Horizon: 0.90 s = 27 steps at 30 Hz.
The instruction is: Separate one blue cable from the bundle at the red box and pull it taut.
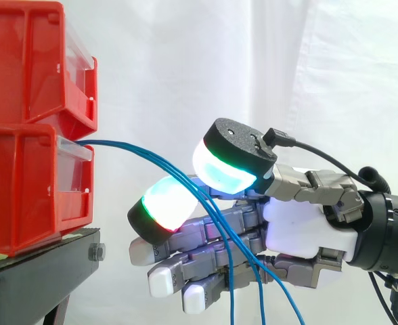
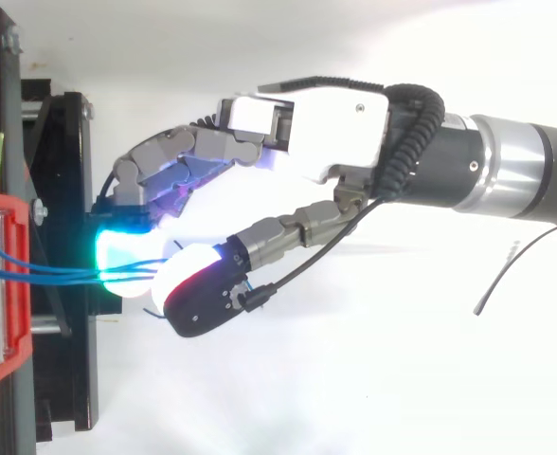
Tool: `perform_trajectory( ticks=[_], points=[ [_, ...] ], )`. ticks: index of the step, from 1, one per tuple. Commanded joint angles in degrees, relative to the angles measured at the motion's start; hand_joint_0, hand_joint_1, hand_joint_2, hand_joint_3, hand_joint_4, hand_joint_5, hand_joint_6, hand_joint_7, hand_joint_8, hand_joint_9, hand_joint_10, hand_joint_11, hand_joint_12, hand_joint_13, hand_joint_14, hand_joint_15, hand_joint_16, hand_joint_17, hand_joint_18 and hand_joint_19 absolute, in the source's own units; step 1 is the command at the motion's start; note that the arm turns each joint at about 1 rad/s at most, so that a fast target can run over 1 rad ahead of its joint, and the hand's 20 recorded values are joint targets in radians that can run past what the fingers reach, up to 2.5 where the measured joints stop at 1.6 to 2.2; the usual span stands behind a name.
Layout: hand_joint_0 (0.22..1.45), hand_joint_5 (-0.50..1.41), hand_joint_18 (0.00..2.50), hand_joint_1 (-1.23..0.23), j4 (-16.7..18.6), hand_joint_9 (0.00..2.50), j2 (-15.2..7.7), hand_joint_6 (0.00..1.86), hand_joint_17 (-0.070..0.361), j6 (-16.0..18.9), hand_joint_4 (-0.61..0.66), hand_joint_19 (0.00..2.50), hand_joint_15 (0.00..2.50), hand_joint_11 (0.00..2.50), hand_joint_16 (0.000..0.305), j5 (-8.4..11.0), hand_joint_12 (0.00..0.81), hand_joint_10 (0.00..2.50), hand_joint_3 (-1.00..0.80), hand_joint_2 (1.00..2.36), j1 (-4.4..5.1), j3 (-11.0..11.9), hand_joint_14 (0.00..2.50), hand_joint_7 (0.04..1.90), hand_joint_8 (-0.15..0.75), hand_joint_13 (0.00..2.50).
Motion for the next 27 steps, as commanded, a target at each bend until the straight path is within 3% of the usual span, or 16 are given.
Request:
perform_trajectory(
  ticks=[1, 14, 27],
  points=[
    [0.58, -0.16, 0.69, -0.62, -0.1, 0.66, 0.0, 0.74, 0.091, 0.4, 0.13, 0.62, 0.43, 0.47, 0.040, -0.29, 0.335, 0.01, -0.24, 1.01, -0.10, 0.1, 0.01, 1.00, 0.308, 0.70],
    [0.59, -0.19, 0.76, -0.66, 0.0, 0.69, 0.0, 0.90, 0.105, 0.7, 0.17, 0.58, 0.42, 0.54, 0.046, -0.29, 0.370, 0.01, -0.18, 1.01, -0.19, 0.1, 0.01, 0.91, 0.337, 0.74],
    [0.65, -0.20, 0.78, -0.78, 0.0, 0.72, 0.0, 0.93, 0.093, 0.6, 0.11, 0.65, 0.47, 0.68, 0.041, -0.29, 0.346, 0.01, -0.31, 1.01, -0.19, 0.2, 0.02, 0.97, 0.319, 0.75]
  ],
)
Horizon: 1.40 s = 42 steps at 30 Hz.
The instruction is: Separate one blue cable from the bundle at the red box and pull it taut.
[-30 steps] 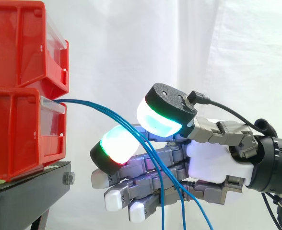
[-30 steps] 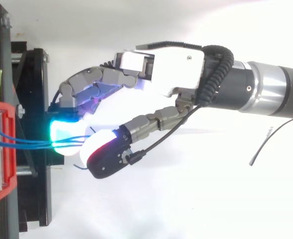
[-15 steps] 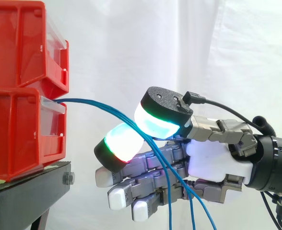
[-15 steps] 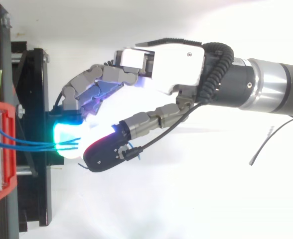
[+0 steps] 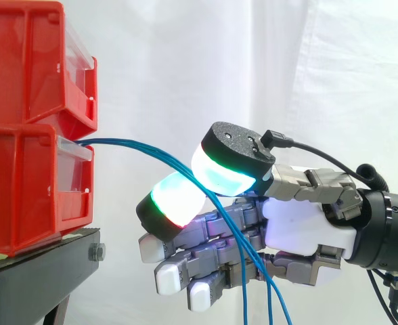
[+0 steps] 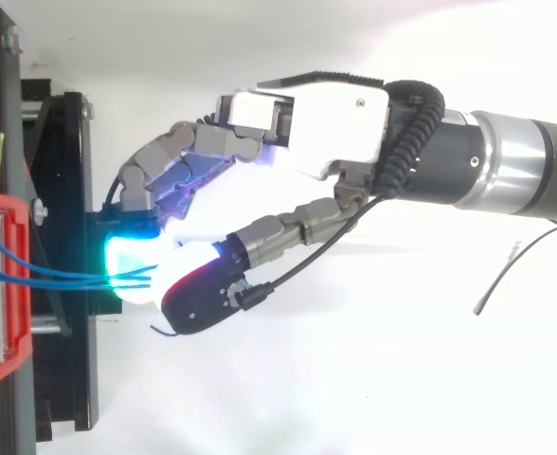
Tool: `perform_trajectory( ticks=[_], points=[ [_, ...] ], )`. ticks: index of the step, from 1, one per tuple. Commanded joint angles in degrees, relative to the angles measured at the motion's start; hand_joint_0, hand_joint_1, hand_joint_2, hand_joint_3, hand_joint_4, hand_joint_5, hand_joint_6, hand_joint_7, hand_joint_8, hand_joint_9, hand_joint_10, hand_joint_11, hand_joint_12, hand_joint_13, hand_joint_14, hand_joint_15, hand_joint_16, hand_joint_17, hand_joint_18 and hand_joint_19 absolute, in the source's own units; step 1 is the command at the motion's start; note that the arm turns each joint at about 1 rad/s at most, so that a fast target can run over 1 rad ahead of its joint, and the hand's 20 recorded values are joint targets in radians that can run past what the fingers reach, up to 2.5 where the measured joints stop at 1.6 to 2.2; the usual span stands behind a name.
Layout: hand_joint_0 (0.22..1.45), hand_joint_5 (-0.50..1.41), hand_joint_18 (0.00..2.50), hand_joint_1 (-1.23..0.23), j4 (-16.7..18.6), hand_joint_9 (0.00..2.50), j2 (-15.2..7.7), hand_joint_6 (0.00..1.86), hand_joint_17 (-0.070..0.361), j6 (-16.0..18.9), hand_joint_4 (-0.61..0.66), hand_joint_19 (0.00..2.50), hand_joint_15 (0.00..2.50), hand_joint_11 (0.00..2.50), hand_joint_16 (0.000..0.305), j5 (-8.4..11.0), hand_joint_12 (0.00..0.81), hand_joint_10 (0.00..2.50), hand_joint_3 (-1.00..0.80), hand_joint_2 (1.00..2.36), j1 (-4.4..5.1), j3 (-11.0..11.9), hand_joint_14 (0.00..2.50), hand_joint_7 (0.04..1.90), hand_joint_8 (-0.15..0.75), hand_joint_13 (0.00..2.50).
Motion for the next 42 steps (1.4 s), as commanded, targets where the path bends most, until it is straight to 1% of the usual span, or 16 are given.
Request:
perform_trajectory(
  ticks=[1, 4, 6, 10, 13, 15, 25, 26, 29, 30, 32, 34, 37, 39, 42],
  points=[
    [0.66, -0.20, 0.78, -0.79, 0.0, 0.73, 0.0, 0.93, 0.093, 0.0, 0.11, 0.65, 0.48, 0.68, 0.041, -0.01, 0.345, 0.01, -0.32, 1.01, 0.09, 0.0, 0.02, 0.98, 0.317, 0.76],
    [0.68, -0.20, 0.81, -0.83, 0.0, 0.75, 0.0, 0.94, 0.093, 0.0, 0.09, 0.66, 0.49, 0.70, 0.041, -0.01, 0.342, 0.01, -0.36, 1.01, 0.00, 0.0, 0.02, 0.97, 0.319, 0.77],
    [0.70, -0.20, 0.83, -0.87, 0.0, 0.75, 0.0, 0.95, 0.093, 0.0, 0.10, 0.67, 0.51, 0.71, 0.041, -0.01, 0.341, 0.01, -0.38, 1.01, 0.09, 0.0, 0.02, 1.01, 0.321, 0.79],
    [0.75, -0.19, 0.88, -0.91, 0.0, 0.79, 0.0, 0.95, 0.094, 0.0, 0.09, 0.68, 0.54, 0.76, 0.042, -0.09, 0.343, 0.01, -0.43, 1.00, 0.00, 0.0, 0.02, 0.99, 0.321, 0.83],
    [0.78, -0.19, 0.92, -0.93, -0.2, 0.82, 0.0, 0.95, 0.094, 0.0, 0.09, 0.70, 0.56, 0.78, 0.042, -0.09, 0.341, 0.01, -0.50, 1.00, 0.09, 0.0, 0.02, 0.99, 0.324, 0.86],
    [0.78, -0.18, 0.94, -0.93, -0.1, 0.83, 0.1, 0.96, 0.095, 0.0, 0.12, 0.70, 0.59, 0.82, 0.042, -0.09, 0.338, 0.01, -0.50, 1.00, 0.09, 0.0, 0.02, 0.96, 0.323, 0.88],
    [0.62, -0.18, 0.94, -1.06, -0.2, 0.85, 0.0, 0.95, 0.094, 0.1, 0.14, 0.73, 0.62, 0.88, 0.042, -0.09, 0.342, 0.02, -0.50, 1.00, 0.09, 0.1, 0.02, 0.97, 0.318, 0.89],
    [0.62, -0.18, 0.94, -1.05, -0.2, 0.85, 0.0, 0.95, 0.095, 0.1, 0.14, 0.73, 0.63, 0.87, 0.042, -0.09, 0.341, 0.01, -0.50, 1.00, 0.09, 0.1, 0.02, 0.97, 0.317, 0.89],
    [0.55, -0.18, 0.96, -1.05, -0.3, 0.87, 0.1, 0.95, 0.098, 0.7, 0.14, 0.74, 0.64, 0.88, 0.044, -0.09, 0.349, 0.01, -0.50, 1.00, 0.09, 0.1, 0.02, 0.93, 0.324, 0.90],
    [0.53, -0.18, 0.96, -1.01, -0.3, 0.88, 0.0, 0.94, 0.100, 0.8, 0.14, 0.74, 0.64, 0.88, 0.045, -0.09, 0.355, 0.01, -0.50, 1.00, 0.09, 0.1, 0.02, 0.90, 0.329, 0.91],
    [0.51, -0.17, 0.97, -0.98, -0.3, 0.90, 0.0, 0.93, 0.102, 1.1, 0.15, 0.74, 0.64, 0.88, 0.045, -0.09, 0.357, 0.01, -0.50, 1.00, 0.00, 0.2, 0.02, 0.88, 0.335, 0.91],
    [0.49, -0.16, 0.98, -0.91, -0.3, 0.92, 0.0, 0.92, 0.105, 1.2, 0.16, 0.74, 0.63, 0.86, 0.047, -0.09, 0.363, 0.01, -0.50, 1.00, 0.00, 0.2, 0.02, 0.89, 0.340, 0.92],
    [0.49, -0.16, 0.99, -0.77, -0.4, 0.94, 0.0, 0.90, 0.106, 1.4, 0.16, 0.75, 0.63, 0.86, 0.047, -0.09, 0.367, 0.01, -0.50, 1.00, 0.09, 0.4, 0.02, 0.89, 0.342, 0.93],
    [0.49, -0.16, 0.99, -0.64, -0.4, 0.96, 0.0, 0.88, 0.105, 1.4, 0.15, 0.76, 0.63, 0.84, 0.047, -0.09, 0.362, 0.01, -0.50, 1.00, 0.09, 0.5, 0.02, 0.90, 0.347, 0.94],
    [0.52, -0.15, 0.97, -0.52, -0.5, 0.99, 0.0, 0.87, 0.102, 1.5, 0.14, 0.78, 0.64, 0.85, 0.045, -0.09, 0.359, 0.01, -0.50, 1.00, 0.09, 0.6, 0.02, 0.93, 0.342, 0.94]
  ],
)
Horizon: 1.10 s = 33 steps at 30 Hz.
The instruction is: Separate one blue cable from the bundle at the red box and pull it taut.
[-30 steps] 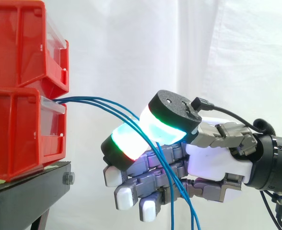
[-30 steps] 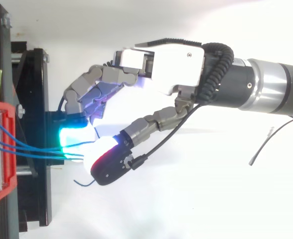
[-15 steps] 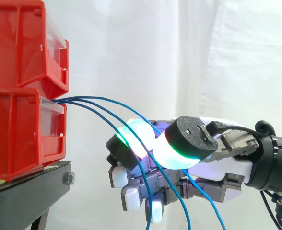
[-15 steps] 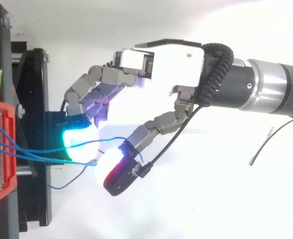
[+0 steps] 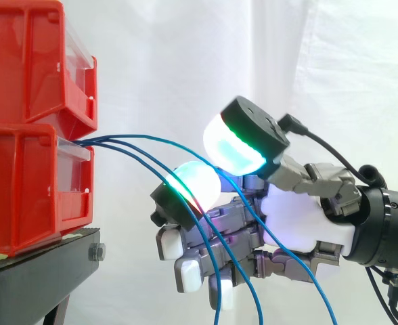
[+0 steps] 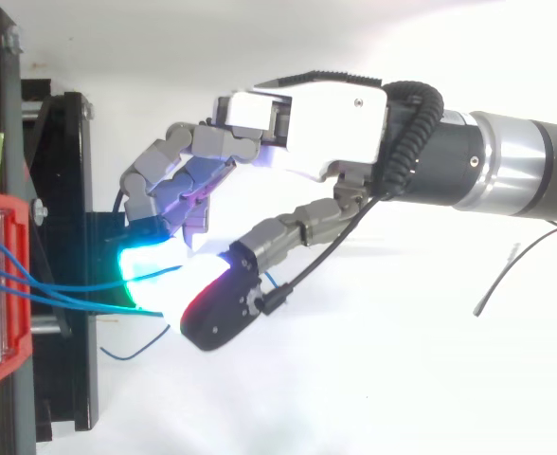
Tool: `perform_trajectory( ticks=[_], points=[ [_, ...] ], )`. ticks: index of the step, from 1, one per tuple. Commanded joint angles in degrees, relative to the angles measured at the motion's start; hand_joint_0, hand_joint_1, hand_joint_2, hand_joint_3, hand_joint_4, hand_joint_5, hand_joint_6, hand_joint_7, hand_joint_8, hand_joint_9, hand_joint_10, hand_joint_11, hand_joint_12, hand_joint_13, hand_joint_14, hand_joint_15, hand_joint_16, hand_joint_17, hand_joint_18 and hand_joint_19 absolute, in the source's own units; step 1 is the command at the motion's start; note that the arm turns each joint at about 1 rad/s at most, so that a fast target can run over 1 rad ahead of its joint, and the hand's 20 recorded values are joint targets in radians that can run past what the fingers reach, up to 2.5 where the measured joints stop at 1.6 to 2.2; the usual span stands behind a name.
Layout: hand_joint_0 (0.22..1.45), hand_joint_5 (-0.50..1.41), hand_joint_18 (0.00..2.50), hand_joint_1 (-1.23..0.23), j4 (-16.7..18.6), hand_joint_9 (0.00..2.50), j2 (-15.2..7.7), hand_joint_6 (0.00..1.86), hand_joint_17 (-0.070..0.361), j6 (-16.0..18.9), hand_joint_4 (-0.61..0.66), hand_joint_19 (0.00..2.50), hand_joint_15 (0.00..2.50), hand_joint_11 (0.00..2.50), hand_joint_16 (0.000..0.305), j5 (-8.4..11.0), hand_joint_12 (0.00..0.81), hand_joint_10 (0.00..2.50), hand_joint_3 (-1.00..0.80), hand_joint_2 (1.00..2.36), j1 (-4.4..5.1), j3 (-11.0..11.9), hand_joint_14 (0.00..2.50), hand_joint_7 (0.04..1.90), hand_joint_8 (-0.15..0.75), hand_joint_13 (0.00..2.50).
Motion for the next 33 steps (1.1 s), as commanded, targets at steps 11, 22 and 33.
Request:
perform_trajectory(
  ticks=[11, 22, 33],
  points=[
    [0.60, -0.16, 0.93, -0.56, -0.1, 1.00, 0.0, 0.86, 0.095, 0.3, 0.11, 0.83, 0.66, 0.87, 0.042, 0.00, 0.351, 0.02, -0.47, 1.00, -0.08, 0.3, 0.02, 1.00, 0.327, 0.95],
    [0.59, -0.16, 0.96, -0.71, -0.1, 1.00, 0.0, 0.90, 0.107, 0.3, 0.10, 0.82, 0.66, 0.89, 0.048, -0.18, 0.375, 0.01, -0.20, 1.01, -0.08, 0.3, 0.02, 0.99, 0.347, 0.96],
    [0.57, -0.16, 0.93, -0.55, -0.1, 1.00, 0.1, 0.90, 0.097, 0.3, 0.13, 0.84, 0.66, 0.89, 0.043, -0.26, 0.354, 0.02, -0.46, 1.00, -0.08, 0.3, 0.02, 1.01, 0.330, 0.94]
  ],
)
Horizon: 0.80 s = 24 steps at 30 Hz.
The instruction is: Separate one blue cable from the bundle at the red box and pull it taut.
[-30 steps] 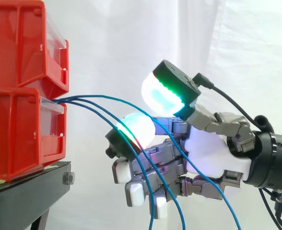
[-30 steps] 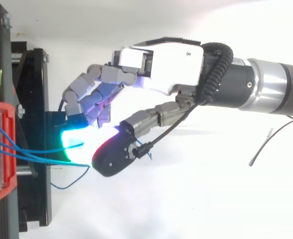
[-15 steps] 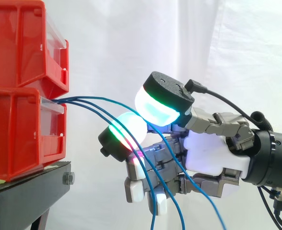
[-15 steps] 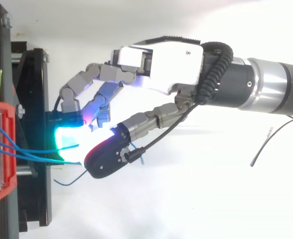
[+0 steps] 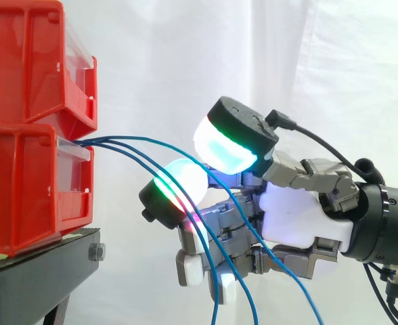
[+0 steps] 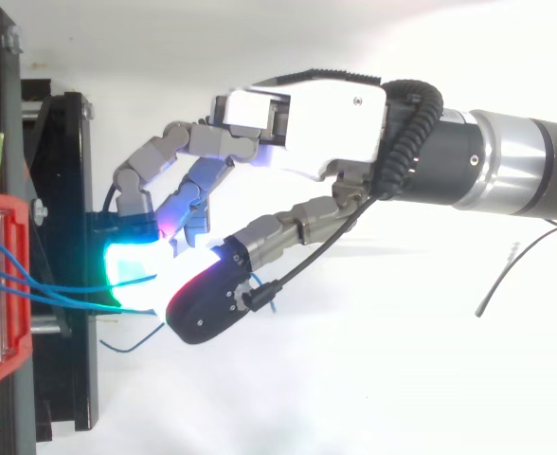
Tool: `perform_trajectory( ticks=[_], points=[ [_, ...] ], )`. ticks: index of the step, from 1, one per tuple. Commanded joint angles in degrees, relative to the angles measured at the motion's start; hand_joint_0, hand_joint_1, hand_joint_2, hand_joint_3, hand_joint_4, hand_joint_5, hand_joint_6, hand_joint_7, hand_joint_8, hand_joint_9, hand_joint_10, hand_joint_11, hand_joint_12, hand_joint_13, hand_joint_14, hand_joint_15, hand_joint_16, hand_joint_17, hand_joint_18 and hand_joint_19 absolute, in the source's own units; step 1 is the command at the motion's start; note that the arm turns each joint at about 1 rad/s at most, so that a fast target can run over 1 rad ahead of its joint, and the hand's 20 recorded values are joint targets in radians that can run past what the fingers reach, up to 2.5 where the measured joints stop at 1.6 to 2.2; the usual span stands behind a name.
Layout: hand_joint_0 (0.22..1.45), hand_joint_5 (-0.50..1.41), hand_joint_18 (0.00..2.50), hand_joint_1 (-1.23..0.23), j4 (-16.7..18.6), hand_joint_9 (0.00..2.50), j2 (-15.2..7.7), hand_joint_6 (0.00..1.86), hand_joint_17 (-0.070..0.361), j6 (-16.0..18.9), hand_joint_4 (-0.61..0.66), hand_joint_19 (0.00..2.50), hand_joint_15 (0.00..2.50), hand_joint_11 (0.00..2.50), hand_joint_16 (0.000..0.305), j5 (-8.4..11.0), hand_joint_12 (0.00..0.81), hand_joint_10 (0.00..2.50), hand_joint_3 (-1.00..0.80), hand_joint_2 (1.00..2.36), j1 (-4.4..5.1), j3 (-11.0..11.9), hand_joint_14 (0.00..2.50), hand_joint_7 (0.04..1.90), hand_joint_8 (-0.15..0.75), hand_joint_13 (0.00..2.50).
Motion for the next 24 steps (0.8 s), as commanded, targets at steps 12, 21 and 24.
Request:
perform_trajectory(
  ticks=[12, 21, 24],
  points=[
    [0.59, -0.16, 0.92, -0.67, 0.0, 1.01, 0.0, 0.90, 0.095, 0.0, 0.11, 0.85, 0.66, 0.89, 0.042, -0.18, 0.354, 0.02, -0.30, 1.01, -0.02, 0.1, 0.02, 1.04, 0.334, 0.94],
    [0.60, -0.15, 0.97, -0.73, 0.0, 1.03, 0.0, 0.92, 0.105, 0.0, 0.05, 0.81, 0.66, 0.90, 0.047, -0.18, 0.371, 0.01, -0.15, 1.02, -0.02, 0.2, 0.02, 1.06, 0.347, 0.96],
    [0.61, -0.15, 0.96, -0.74, 0.0, 1.03, 0.0, 0.92, 0.103, 0.0, 0.03, 0.82, 0.66, 0.91, 0.046, -0.44, 0.368, 0.02, -0.16, 1.02, -0.02, 0.2, 0.02, 1.07, 0.345, 0.96]
  ],
)
